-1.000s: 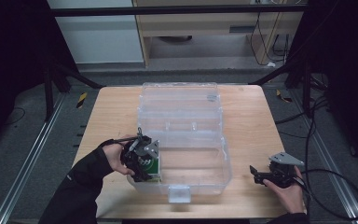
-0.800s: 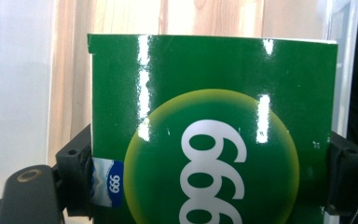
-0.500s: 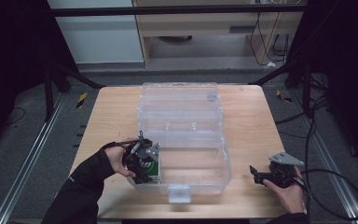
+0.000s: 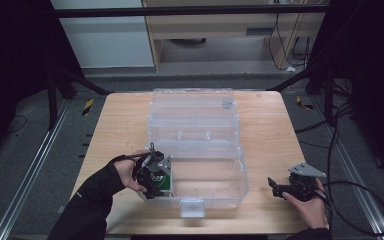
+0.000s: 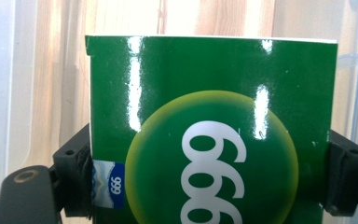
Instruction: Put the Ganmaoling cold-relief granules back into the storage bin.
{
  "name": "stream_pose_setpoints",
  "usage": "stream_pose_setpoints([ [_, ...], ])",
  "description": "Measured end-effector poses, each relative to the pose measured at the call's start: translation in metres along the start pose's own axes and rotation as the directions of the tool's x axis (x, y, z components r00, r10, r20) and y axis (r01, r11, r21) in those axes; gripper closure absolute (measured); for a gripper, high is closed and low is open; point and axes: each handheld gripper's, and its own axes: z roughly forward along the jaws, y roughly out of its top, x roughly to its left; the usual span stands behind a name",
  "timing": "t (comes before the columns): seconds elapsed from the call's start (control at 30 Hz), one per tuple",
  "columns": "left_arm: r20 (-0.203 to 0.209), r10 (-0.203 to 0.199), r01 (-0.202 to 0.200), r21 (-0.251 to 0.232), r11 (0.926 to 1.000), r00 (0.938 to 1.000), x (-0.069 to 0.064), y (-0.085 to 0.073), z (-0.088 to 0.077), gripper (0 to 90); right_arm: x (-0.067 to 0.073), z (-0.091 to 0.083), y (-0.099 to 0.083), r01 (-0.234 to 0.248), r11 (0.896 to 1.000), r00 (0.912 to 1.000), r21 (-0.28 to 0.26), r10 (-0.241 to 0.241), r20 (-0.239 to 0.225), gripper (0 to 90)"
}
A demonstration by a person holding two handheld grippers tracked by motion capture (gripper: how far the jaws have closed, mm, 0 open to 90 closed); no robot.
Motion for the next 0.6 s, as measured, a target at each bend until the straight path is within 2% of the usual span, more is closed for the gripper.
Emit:
stream_pose_setpoints([
  [0.07, -0.002, 0.028, -0.028, -0.002, 0.9996, 0.9996, 0.002, 0.0, 0.0, 12.8, 0.0, 0.0, 0.0, -0.004, 1.0, 1.0, 0.003, 0.004, -0.002, 0.7],
  [0.17, -0.002, 0.024, -0.024, -0.001, 0.9997, 0.9997, 0.001, -0.001, 0.0, 12.7, 0.001, 0.0, 0.0, -0.005, 1.0, 1.0, 0.003, 0.005, -0.003, 0.7],
  [0.2, -0.004, 0.01, -0.01, -0.006, 0.9999, 0.9999, 0.001, -0.002, -0.001, 12.3, 0.001, 0.0, 0.0, -0.006, 1.0, 1.0, 0.004, 0.006, -0.004, 0.7],
  [0.23, -0.002, 0.021, -0.021, -0.015, 0.9997, 0.9998, 0.002, -0.002, -0.002, 13.1, 0.0, 0.0, 0.0, -0.002, 1.0, 1.0, 0.003, 0.002, -0.002, 0.7],
  [0.3, -0.006, 0.006, -0.006, -0.024, 0.9997, 1.0, 0.001, -0.003, -0.005, 13.0, 0.001, 0.0, 0.0, -0.005, 1.0, 1.0, 0.005, 0.005, -0.004, 0.7],
  [0.4, -0.015, 0.01, -0.011, -0.025, 0.9996, 0.9998, 0.001, -0.004, -0.009, 12.7, 0.001, 0.0, 0.0, 0.0, 1.0, 1.0, 0.003, 0.0, -0.002, 0.7],
  [0.6, -0.056, -0.017, 0.011, -0.106, 0.9943, 0.9983, -0.002, -0.01, -0.028, 12.9, 0.0, 0.0, 0.0, -0.002, 1.0, 1.0, 0.002, 0.002, 0.001, 0.6],
])
